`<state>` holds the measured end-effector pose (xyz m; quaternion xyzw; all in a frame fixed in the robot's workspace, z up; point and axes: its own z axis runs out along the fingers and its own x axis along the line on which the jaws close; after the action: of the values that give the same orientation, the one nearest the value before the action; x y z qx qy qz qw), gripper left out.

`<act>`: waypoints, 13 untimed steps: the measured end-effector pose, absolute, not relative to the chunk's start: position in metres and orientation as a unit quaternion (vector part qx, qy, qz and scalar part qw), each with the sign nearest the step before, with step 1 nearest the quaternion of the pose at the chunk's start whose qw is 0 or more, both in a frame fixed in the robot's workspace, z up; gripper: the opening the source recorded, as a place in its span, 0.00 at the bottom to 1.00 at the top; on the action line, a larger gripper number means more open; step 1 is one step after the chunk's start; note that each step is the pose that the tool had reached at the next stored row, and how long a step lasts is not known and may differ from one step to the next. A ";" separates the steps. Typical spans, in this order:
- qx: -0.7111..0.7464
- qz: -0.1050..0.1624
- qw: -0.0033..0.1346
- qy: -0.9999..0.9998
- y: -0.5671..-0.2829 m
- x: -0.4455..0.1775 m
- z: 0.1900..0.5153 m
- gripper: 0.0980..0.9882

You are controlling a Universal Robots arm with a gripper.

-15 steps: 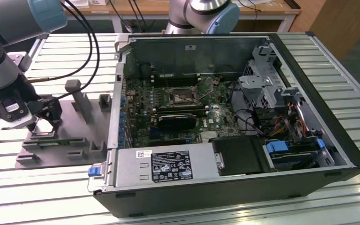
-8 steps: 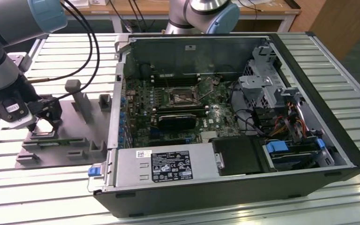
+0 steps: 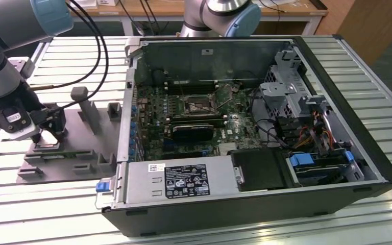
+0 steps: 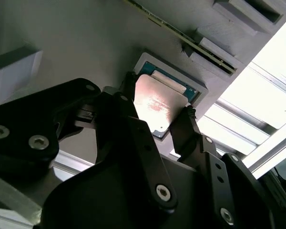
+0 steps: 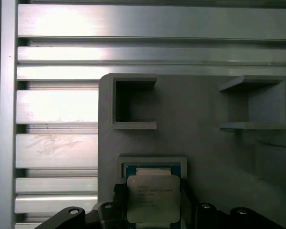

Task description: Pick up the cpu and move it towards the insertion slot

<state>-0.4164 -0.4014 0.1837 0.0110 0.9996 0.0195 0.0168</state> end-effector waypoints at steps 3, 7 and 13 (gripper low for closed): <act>0.011 0.020 0.017 1.000 -0.401 -0.416 0.184 0.49; 0.011 0.020 0.017 1.000 -0.401 -0.416 0.187 0.49; 0.011 0.020 0.017 1.000 -0.401 -0.416 0.199 0.49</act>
<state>-0.4163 -0.4014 0.1991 0.0110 0.9996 0.0196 0.0168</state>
